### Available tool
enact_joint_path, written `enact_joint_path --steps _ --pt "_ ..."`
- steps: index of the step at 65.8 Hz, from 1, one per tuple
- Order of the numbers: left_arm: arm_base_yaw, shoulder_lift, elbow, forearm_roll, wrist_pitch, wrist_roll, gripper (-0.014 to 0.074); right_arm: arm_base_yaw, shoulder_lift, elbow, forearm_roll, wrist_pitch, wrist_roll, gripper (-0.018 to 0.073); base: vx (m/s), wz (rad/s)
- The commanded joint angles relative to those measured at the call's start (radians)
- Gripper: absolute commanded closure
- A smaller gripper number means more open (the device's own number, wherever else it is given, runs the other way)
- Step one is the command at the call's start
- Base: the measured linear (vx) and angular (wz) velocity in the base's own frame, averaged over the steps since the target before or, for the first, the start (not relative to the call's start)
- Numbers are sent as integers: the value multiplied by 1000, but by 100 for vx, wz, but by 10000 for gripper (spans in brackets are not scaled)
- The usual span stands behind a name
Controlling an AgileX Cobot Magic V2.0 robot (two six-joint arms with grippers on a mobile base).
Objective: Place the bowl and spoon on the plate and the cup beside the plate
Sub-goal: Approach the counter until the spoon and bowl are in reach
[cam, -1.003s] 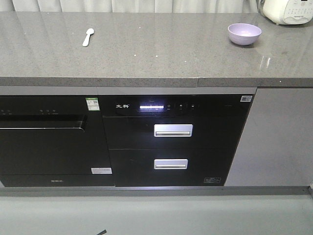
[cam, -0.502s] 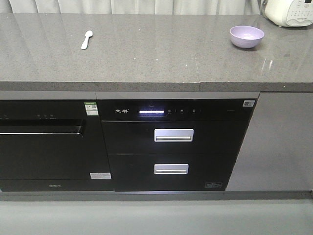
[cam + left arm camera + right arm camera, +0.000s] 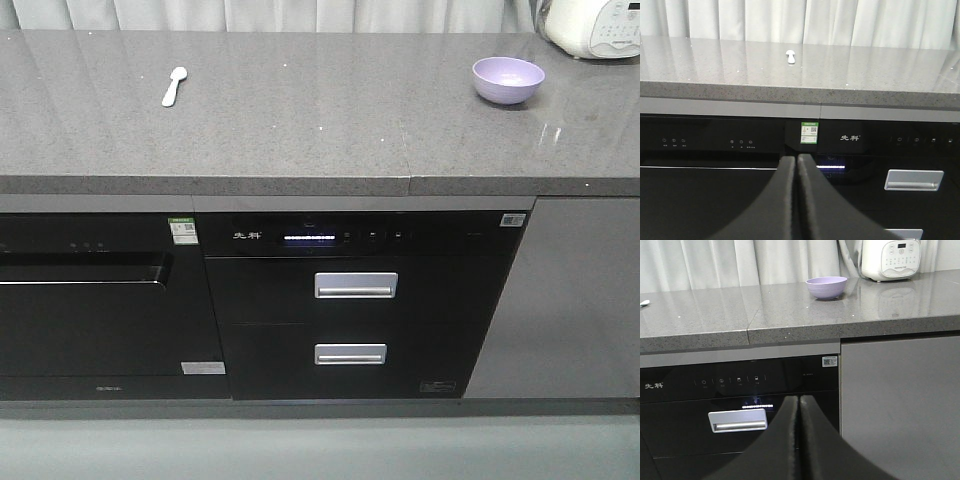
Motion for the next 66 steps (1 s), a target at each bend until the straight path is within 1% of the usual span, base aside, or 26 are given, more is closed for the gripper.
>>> enact_joint_path --steps 1,66 --pt "0 -17 30 0 -70 -10 602 1 -14 16 -11 -71 -1 564 5 0" --pt "0 -17 30 0 -70 -10 602 1 -14 16 -11 -71 -1 564 4 0"
